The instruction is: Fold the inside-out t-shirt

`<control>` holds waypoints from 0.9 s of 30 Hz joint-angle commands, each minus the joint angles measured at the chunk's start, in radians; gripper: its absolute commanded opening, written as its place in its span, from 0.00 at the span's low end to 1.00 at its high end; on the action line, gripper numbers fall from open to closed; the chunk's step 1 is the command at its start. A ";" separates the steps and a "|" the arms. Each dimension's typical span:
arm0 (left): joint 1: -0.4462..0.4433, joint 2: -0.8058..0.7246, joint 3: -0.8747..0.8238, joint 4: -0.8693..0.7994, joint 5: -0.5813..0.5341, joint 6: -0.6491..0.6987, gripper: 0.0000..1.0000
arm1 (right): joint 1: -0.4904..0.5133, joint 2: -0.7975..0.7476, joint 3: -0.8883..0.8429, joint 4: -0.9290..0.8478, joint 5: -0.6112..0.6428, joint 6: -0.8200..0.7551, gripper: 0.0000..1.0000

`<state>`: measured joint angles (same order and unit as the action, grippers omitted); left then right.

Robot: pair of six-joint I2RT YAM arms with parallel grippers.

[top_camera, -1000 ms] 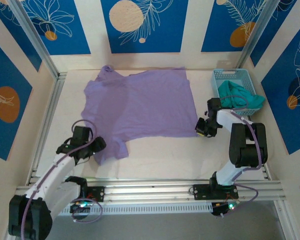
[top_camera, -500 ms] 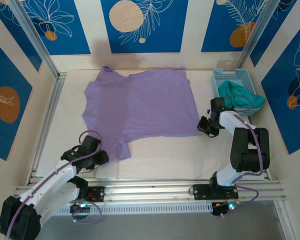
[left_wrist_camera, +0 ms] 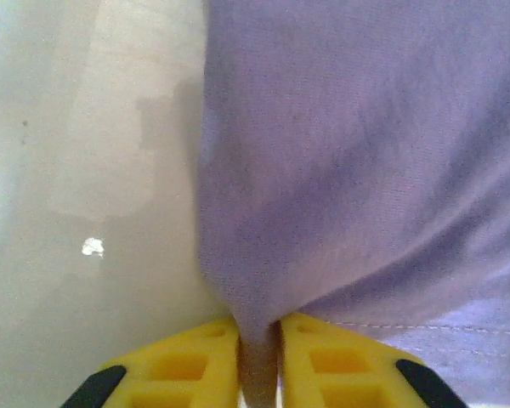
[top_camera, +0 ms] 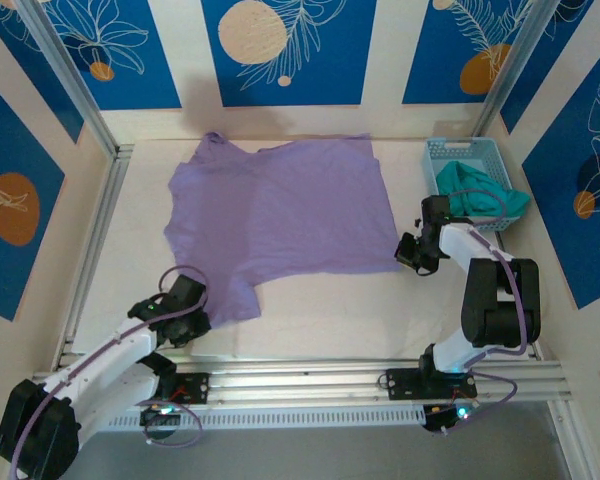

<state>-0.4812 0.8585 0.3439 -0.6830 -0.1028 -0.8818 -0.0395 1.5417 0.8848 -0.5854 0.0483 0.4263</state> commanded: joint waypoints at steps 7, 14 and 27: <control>0.028 -0.162 0.105 -0.058 -0.056 0.074 0.00 | -0.046 -0.138 -0.075 0.044 -0.055 0.000 0.01; 0.130 -0.322 0.256 -0.161 0.009 0.076 0.00 | -0.146 -0.277 -0.149 0.095 -0.179 0.022 0.01; 0.202 -0.379 0.466 -0.412 0.078 0.129 0.00 | -0.207 -0.517 -0.242 0.041 -0.178 0.063 0.02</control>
<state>-0.2897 0.5091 0.7727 -0.9771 -0.0486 -0.7662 -0.2279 1.0855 0.6647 -0.5037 -0.1055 0.4614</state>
